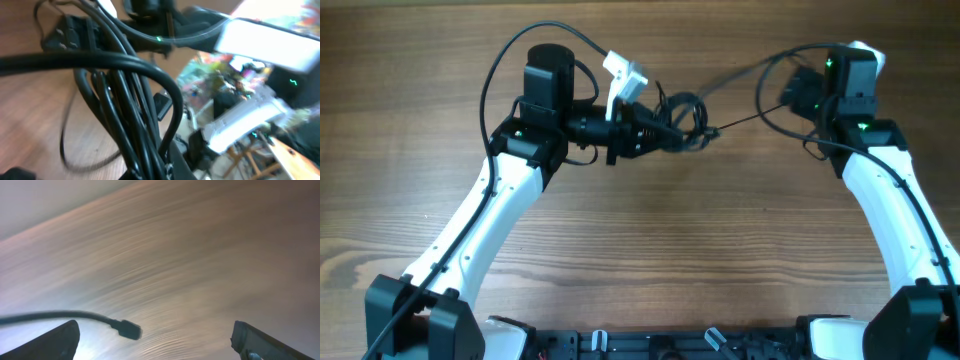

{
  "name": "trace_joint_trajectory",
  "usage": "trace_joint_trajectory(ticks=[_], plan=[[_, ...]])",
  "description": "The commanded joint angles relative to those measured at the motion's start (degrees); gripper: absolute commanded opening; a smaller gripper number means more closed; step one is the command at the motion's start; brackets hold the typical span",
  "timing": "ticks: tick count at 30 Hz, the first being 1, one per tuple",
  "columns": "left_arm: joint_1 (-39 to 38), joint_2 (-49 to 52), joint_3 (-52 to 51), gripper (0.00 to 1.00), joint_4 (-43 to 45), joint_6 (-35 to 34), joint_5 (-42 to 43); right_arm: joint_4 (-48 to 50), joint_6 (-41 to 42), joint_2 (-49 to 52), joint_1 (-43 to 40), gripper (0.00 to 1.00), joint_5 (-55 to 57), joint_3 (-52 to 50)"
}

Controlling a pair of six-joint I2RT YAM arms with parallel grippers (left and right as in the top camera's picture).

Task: Untangle cables

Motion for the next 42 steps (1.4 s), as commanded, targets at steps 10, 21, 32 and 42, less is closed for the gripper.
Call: trace_joint_trajectory(ticks=[10,21,32,42], plan=[[0.3,-0.8,-0.2,0.04,3.1,-84.3,-48.7,5.3,5.4,0.5,2.9,0.99,-54.3,0.5],[-0.6,-0.8,-0.2,0.04,2.9,-94.8,-50.2,22.5,-16.0,11.4,20.3,0.55,-35.3,-1.2],[0.1,-0.8,-0.2,0.04,-2.0,-5.4,-10.4,11.9,-2.9,2.8,-1.0,0.93,-73.4,-1.2],[-0.1,-0.8,-0.2,0.04,-6.1,1.8,6.4,14.3,-7.3,3.5,1.0,0.58,-96.4,-1.2]])
